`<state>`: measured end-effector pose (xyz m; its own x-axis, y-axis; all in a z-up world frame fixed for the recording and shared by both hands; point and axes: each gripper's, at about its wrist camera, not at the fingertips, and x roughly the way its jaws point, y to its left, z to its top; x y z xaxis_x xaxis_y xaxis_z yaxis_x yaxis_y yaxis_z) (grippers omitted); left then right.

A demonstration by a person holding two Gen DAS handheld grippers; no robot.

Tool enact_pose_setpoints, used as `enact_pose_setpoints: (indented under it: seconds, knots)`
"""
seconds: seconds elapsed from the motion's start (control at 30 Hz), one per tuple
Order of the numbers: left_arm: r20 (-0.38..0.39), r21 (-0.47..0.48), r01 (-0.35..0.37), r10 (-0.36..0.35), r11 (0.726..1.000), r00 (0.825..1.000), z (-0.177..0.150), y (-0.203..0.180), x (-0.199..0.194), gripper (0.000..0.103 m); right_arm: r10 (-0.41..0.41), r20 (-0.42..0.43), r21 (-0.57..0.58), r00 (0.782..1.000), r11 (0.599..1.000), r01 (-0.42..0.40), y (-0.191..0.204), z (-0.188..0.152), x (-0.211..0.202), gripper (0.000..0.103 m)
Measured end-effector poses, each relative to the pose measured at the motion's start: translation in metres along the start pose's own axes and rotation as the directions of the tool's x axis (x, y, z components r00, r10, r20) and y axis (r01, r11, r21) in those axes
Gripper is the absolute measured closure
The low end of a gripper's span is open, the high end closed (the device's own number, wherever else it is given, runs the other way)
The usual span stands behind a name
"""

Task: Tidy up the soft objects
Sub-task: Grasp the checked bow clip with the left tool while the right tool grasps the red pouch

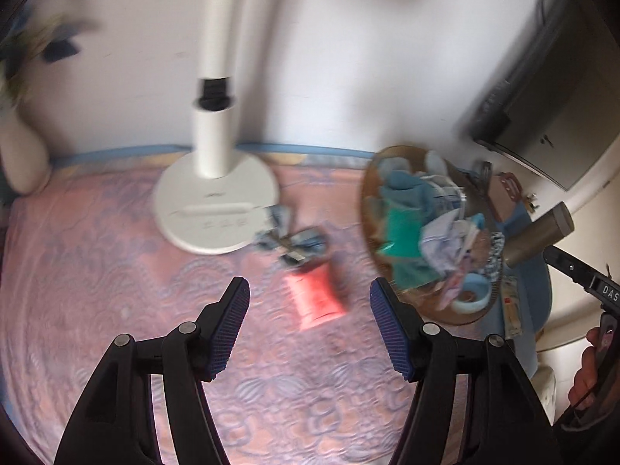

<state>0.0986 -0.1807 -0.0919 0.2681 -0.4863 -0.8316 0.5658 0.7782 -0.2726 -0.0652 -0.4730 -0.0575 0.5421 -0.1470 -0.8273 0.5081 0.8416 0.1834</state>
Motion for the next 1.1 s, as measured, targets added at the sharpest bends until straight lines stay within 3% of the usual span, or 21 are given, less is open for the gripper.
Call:
enact_pose_setpoints:
  seconds: [0.2,0.4,0.6,0.7,0.8,0.97,1.1]
  knots:
    - [0.010,-0.043,-0.046,0.046,0.998,0.999,-0.011,0.037,-0.020,0.040,0.042,-0.023,-0.022,0.999,0.999,-0.042,0.032,0.001,0.006,0.049]
    - [0.000,-0.073,-0.023,0.023,0.997,1.000,-0.009,0.058,-0.023,0.040,0.120,-0.068,-0.062,0.990,0.990,-0.124,0.079,-0.007,0.016,0.049]
    - [-0.060,0.045,0.031,-0.029,0.998,0.998,0.004,0.055,0.003,0.040,0.160,-0.136,-0.076,0.978,0.982,-0.172,0.116,-0.028,0.036,0.049]
    - [-0.164,0.170,0.071,-0.043,0.983,0.985,0.014,0.047,0.042,0.040,0.199,-0.202,-0.063,0.959,0.975,-0.215,0.136,-0.046,0.058,0.049]
    - [-0.221,0.190,0.117,-0.074,0.975,0.972,0.021,0.046,0.071,0.040,0.212,-0.247,-0.040,0.945,0.973,-0.229,0.151,-0.061,0.087,0.049]
    - [-0.247,0.223,0.170,-0.113,0.960,0.963,0.038,0.034,0.105,0.042,0.175,-0.216,0.048,0.961,0.985,-0.168,0.151,-0.069,0.132,0.049]
    - [-0.266,0.300,0.206,-0.126,0.932,0.956,0.048,0.022,0.125,0.042,0.127,-0.200,0.085,0.971,0.990,-0.112,0.156,-0.069,0.163,0.049]
